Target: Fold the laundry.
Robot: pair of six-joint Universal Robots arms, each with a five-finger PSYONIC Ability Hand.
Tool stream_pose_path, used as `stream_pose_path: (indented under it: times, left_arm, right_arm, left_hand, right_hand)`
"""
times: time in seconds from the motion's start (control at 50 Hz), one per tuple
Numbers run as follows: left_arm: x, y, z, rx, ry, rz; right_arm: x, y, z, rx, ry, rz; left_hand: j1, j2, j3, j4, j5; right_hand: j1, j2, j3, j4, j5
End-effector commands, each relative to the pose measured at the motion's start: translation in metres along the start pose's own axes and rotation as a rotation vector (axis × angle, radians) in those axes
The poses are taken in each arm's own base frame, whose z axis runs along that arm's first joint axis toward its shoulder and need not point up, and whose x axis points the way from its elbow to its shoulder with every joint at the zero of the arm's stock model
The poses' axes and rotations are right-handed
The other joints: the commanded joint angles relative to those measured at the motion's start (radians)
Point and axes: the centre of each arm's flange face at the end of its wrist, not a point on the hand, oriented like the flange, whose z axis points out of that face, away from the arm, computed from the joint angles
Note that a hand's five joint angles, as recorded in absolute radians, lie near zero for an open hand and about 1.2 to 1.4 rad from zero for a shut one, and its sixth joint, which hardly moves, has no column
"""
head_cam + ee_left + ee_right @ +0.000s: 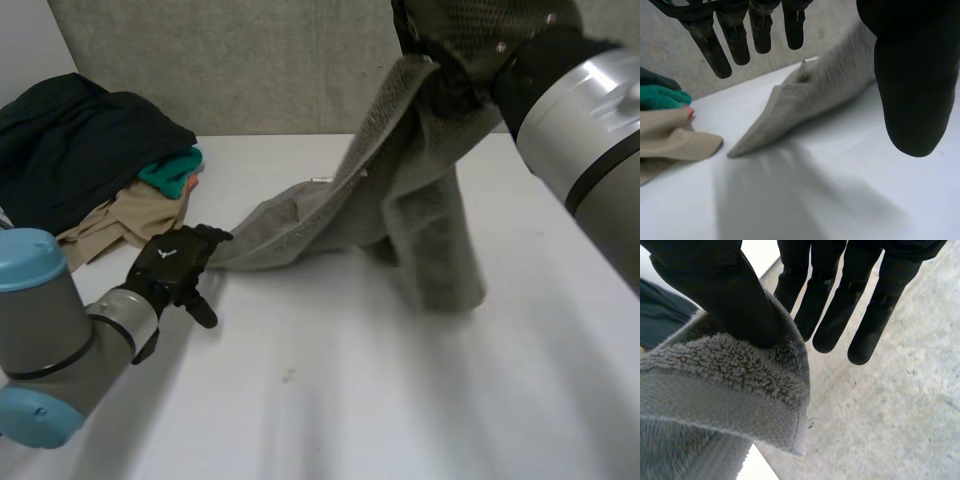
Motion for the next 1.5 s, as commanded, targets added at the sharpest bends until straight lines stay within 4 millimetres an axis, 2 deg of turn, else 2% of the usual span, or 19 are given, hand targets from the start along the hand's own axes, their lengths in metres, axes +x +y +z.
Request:
stream_pose_path:
  times: [0.02, 0.16, 0.22, 0.3, 0.32, 0.38, 0.46, 0.54, 0.56, 0.72, 0.78, 0.86, 1.0, 1.08, 1.16, 1.26, 1.32, 1.4, 1.5]
  left_arm:
    - [0.006, 0.008, 0.023, 0.002, -0.026, 0.012]
    - [0.008, 0.009, 0.056, 0.047, -0.098, 0.029]
    - [0.004, 0.007, 0.068, 0.075, -0.145, 0.024]
    - [0.008, 0.012, 0.080, 0.065, -0.138, 0.012]
    - [0.012, 0.016, 0.079, 0.039, -0.122, 0.004]
    - [0.010, 0.019, 0.075, -0.003, -0.120, -0.014]
    - [-0.013, 0.003, 0.058, -0.033, -0.157, -0.075]
    - [-0.041, -0.042, 0.031, 0.086, -0.166, -0.130]
    - [-0.050, -0.066, 0.017, 0.158, -0.157, -0.136]
    - [-0.077, -0.161, -0.057, 0.425, -0.116, -0.078]
    - [-0.081, -0.173, -0.074, 0.415, -0.103, -0.064]
    - [-0.080, -0.169, -0.076, 0.326, -0.087, -0.075]
    - [-0.072, -0.134, -0.038, 0.138, -0.073, 0.042]
    - [-0.076, -0.118, 0.005, 0.093, -0.116, 0.163]
    - [-0.080, -0.124, 0.051, 0.152, -0.170, 0.265]
    - [-0.090, -0.184, 0.091, 0.462, -0.294, 0.324]
    - [-0.094, -0.229, 0.091, 0.699, -0.372, 0.324]
    - [-0.095, -0.261, 0.080, 0.902, -0.412, 0.263]
    - [-0.090, -0.258, 0.077, 0.913, -0.346, 0.154]
  right_arm:
    - [-0.003, -0.037, -0.014, 0.059, -0.024, 0.039]
    - [0.006, -0.070, -0.035, 0.136, -0.022, 0.134]
    - [0.010, -0.077, -0.043, 0.158, -0.021, 0.168]
    - [0.024, -0.080, -0.044, 0.172, 0.027, 0.184]
    - [0.028, -0.079, -0.042, 0.172, 0.043, 0.185]
    - [0.051, -0.070, -0.033, 0.164, 0.122, 0.174]
    - [0.080, -0.050, -0.020, 0.126, 0.208, 0.147]
    - [0.102, -0.026, -0.007, 0.072, 0.244, 0.117]
    - [0.107, -0.021, -0.005, 0.061, 0.251, 0.111]
    - [0.142, 0.028, 0.001, -0.117, 0.250, -0.008]
    - [0.146, 0.050, 0.000, -0.230, 0.226, -0.075]
    - [0.146, 0.085, 0.002, -0.395, 0.183, -0.144]
    - [0.122, 0.157, 0.018, -0.605, 0.065, -0.163]
    - [0.113, 0.194, 0.038, -0.628, 0.076, -0.197]
    - [0.120, 0.214, 0.074, -0.529, 0.206, -0.261]
    - [0.152, 0.199, 0.122, -0.234, 0.489, -0.333]
    - [0.173, 0.177, 0.141, 0.022, 0.621, -0.334]
    - [0.185, 0.151, 0.149, 0.284, 0.690, -0.319]
    - [0.186, 0.139, 0.149, 0.390, 0.656, -0.255]
  left_hand:
    - [-0.038, -0.034, -0.042, -0.033, -0.054]
    - [-0.038, -0.034, -0.042, -0.033, -0.054]
    - [0.106, 0.110, 0.102, 0.111, 0.090]
    - [0.677, 0.681, 0.673, 0.682, 0.661]
    - [1.153, 1.157, 1.149, 1.158, 1.137]
    - [1.184, 1.188, 1.180, 1.189, 1.168]
    - [1.184, 1.188, 1.180, 1.189, 1.168]
    - [1.184, 1.188, 1.180, 1.189, 1.168]
    - [1.184, 1.188, 1.180, 1.189, 1.168]
    - [1.184, 1.188, 1.180, 1.189, 1.168]
    - [1.184, 1.188, 1.180, 1.189, 1.168]
    - [1.184, 1.188, 1.180, 1.189, 1.168]
    - [1.184, 1.188, 1.180, 1.189, 1.168]
    - [1.184, 1.188, 1.180, 1.189, 1.168]
    - [1.184, 1.188, 1.180, 1.189, 1.168]
    - [1.184, 1.188, 1.180, 1.189, 1.168]
    - [1.184, 1.188, 1.180, 1.189, 1.168]
    - [1.184, 1.188, 1.180, 1.189, 1.168]
    - [1.184, 1.188, 1.180, 1.189, 1.168]
  right_hand:
    - [0.293, 0.217, 0.211, 0.201, 0.224]
    - [0.293, 0.217, 0.211, 0.201, 0.224]
    - [0.293, 0.217, 0.211, 0.201, 0.224]
    - [0.293, 0.217, 0.211, 0.201, 0.224]
    - [0.293, 0.217, 0.211, 0.201, 0.224]
    - [0.293, 0.217, 0.211, 0.201, 0.224]
    - [0.293, 0.217, 0.211, 0.201, 0.224]
    - [0.293, 0.217, 0.211, 0.201, 0.224]
    - [0.293, 0.217, 0.211, 0.201, 0.224]
    - [0.293, 0.217, 0.211, 0.201, 0.224]
    - [0.293, 0.217, 0.211, 0.201, 0.224]
    - [0.293, 0.217, 0.211, 0.201, 0.224]
    - [0.293, 0.217, 0.211, 0.201, 0.224]
    - [0.293, 0.217, 0.211, 0.201, 0.224]
    - [0.293, 0.217, 0.211, 0.201, 0.224]
    - [0.293, 0.217, 0.211, 0.201, 0.224]
    - [0.293, 0.217, 0.211, 0.201, 0.224]
    - [0.293, 0.217, 0.211, 0.201, 0.224]
    - [0.293, 0.217, 0.211, 0.201, 0.224]
